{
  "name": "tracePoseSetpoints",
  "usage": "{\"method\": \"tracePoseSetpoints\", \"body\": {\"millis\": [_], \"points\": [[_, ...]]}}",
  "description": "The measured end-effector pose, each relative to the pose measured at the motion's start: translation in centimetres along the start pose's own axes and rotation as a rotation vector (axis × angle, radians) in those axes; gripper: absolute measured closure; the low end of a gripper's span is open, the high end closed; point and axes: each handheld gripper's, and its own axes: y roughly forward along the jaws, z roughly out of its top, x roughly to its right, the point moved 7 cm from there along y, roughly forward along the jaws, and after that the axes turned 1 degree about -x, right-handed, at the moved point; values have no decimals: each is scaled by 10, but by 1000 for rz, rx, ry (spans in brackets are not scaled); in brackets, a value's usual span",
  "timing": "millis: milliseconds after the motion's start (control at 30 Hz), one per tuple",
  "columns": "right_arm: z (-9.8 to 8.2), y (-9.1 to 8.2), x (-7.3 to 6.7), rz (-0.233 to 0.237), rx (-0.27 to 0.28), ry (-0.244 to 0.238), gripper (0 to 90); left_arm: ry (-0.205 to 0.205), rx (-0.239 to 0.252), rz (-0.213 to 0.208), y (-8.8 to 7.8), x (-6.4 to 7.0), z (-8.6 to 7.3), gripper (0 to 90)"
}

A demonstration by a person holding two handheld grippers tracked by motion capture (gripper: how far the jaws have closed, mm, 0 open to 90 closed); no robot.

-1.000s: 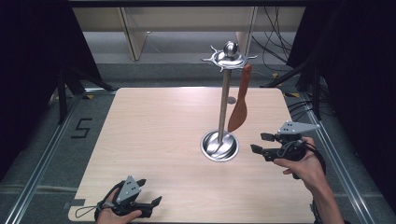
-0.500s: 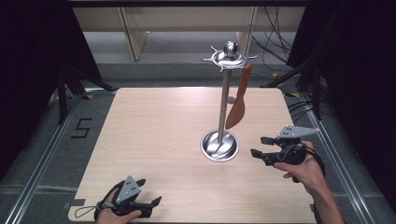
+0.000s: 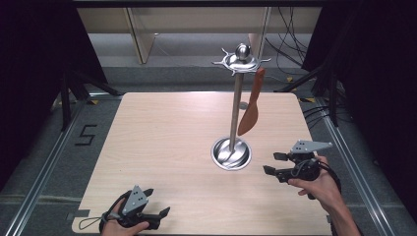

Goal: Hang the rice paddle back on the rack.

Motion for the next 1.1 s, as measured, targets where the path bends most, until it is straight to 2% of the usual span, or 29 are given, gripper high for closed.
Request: {"method": "tracePoseSetpoints", "body": {"millis": [67,100,133,267,300,333,367,400,433,467,500,533,567,667,700,767,800,933,1000,1033,1100], "points": [[-2,1,-2,5,-4,10,318,-1,1,1,0,0,0,158],[-3,1,0,-15,-2,-31,313,0,-1,4,0,0,0,158],[-4,2,-3,-9,-5,-17,311,0,-1,4,0,0,0,158],[-8,4,-10,9,-15,-25,307,2,-1,4,0,0,0,158],[-8,5,-11,5,-12,-23,306,35,-28,5,-2,-3,-2,158],[-8,5,-11,5,-12,-23,306,35,-28,5,-2,-3,-2,158],[-9,5,-11,-1,-13,-53,304,-2,4,1,0,0,1,158],[-9,5,-11,-1,-13,-53,304,-2,4,1,0,0,1,158],[-11,7,-15,6,-12,-25,302,-24,-1,5,0,1,0,158],[-11,7,-15,6,-12,-25,302,-24,-1,5,0,1,0,158],[-11,7,-13,5,-11,-53,299,4,2,5,0,-1,0,158],[-13,8,-17,9,-17,-11,298,0,3,6,0,0,0,158],[-14,9,-15,3,-11,-31,295,0,6,1,0,0,0,158],[-17,11,-16,13,-21,-30,292,1,2,5,0,0,0,158],[-20,12,-19,31,-24,-5,285,2,1,5,0,0,0,158],[-21,14,-19,45,-15,-13,283,1,0,4,0,0,0,158],[-23,14,-20,27,-31,5,280,1,0,4,0,0,0,158],[-26,15,-20,26,-31,-3,275,5,1,5,0,0,0,158],[-27,15,-18,13,-31,-21,272,-1,8,5,0,0,1,158],[-29,16,-21,22,-33,7,270,2,2,6,0,-1,0,158],[-30,16,-22,23,-24,8,269,2,2,3,0,0,0,158]]}}
